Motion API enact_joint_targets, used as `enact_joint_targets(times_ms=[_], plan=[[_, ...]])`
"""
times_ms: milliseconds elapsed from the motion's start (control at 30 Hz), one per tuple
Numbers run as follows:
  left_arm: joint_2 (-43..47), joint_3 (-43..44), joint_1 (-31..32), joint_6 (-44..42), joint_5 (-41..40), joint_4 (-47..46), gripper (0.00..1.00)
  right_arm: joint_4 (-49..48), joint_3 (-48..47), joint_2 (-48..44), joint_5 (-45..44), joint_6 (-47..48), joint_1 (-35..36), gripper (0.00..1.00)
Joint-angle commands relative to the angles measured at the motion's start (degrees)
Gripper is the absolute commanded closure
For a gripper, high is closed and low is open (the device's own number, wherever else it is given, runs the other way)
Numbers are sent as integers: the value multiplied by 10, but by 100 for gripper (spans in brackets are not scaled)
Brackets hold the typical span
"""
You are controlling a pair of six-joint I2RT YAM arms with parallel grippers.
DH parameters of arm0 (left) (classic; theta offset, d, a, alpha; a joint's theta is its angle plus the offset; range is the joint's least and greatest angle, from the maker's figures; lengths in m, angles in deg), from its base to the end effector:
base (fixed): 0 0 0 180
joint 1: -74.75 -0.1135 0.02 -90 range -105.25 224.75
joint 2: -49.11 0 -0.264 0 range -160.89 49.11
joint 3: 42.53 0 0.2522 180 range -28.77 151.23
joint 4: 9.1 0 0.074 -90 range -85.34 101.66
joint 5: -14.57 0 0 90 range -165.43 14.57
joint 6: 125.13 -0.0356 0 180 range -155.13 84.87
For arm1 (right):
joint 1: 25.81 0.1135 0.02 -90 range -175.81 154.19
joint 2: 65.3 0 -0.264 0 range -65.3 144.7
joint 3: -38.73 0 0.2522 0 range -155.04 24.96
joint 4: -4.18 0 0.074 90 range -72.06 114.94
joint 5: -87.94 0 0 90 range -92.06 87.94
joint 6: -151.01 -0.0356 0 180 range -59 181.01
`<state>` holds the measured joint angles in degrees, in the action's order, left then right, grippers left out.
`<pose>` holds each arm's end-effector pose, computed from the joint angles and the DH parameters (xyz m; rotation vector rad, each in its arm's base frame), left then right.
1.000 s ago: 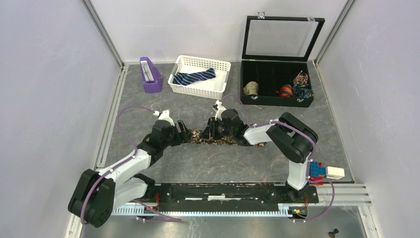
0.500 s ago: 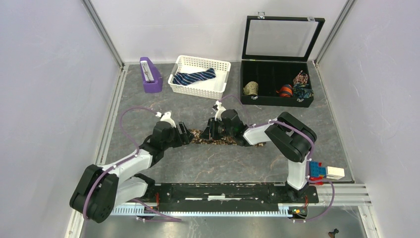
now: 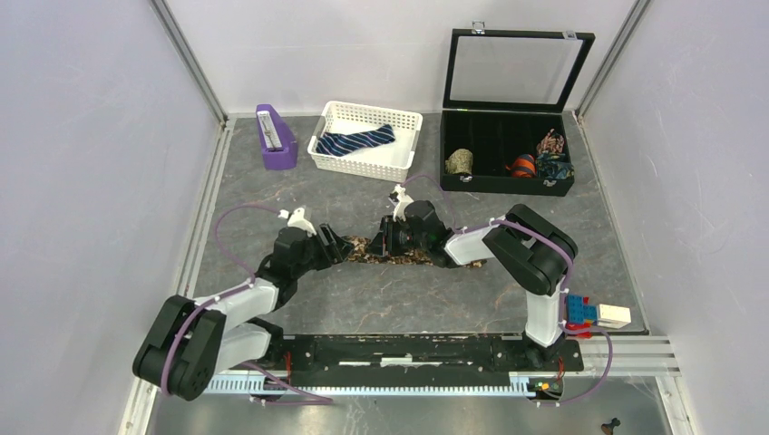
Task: Roll the ties
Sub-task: Roll the tie at the center of the board.
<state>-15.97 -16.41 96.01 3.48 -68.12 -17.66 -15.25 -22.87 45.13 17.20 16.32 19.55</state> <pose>0.1840 -0.0764 0.1390 -0.2509 2.1756 -0.7466 0.2530 0.2729 0.1182 -0.2434 2.3170 1.2364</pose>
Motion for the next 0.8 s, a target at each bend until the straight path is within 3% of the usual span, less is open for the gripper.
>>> enact_joint_targets(times_ms=[0,767], plan=[[-19,-12,-16,38,36,-81,28,-8,-2,10,-1,10,1,69],[-129,-49,-56,82,133,-247,42,0,-17,17,3,14,1,69]])
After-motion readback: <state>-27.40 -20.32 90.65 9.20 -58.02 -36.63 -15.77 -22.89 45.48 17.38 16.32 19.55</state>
